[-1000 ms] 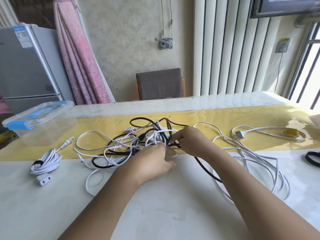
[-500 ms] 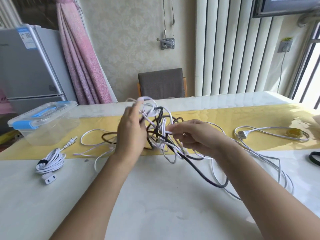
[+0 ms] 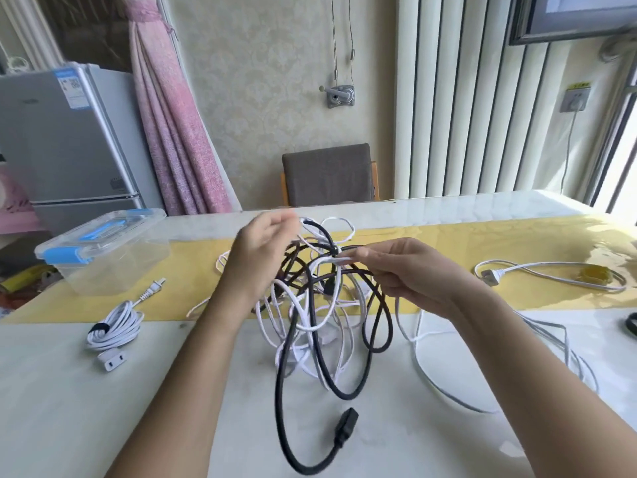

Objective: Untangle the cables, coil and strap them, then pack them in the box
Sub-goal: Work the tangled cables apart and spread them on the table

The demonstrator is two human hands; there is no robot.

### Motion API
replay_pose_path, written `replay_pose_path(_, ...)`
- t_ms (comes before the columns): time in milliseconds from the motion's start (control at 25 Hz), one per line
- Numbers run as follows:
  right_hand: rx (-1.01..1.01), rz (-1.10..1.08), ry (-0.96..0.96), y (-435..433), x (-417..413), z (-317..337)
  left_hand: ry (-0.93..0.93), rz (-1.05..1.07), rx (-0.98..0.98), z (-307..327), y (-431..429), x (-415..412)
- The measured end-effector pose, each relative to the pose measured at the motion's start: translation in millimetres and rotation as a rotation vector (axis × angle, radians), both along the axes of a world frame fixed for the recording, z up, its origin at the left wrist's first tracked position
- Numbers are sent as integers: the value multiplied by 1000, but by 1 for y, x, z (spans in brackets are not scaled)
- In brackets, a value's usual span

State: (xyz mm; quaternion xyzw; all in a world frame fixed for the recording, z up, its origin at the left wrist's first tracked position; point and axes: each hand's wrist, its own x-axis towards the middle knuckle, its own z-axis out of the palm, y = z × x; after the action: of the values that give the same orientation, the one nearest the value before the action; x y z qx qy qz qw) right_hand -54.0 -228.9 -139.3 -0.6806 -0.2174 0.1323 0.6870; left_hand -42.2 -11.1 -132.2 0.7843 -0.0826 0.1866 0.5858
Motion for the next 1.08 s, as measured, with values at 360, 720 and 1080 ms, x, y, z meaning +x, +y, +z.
replay_pose_path(360,-316,-631,-364,-26,-11,25,86,77,851,-29,-32,-4)
replay_pose_path(720,-572,-877,-450,-45,-6,22,-563,366,717,-23,2,18)
replay_pose_path(1080,-1311,-110,-273,-8,-15,8,-189,-58,948,-35,-28,1)
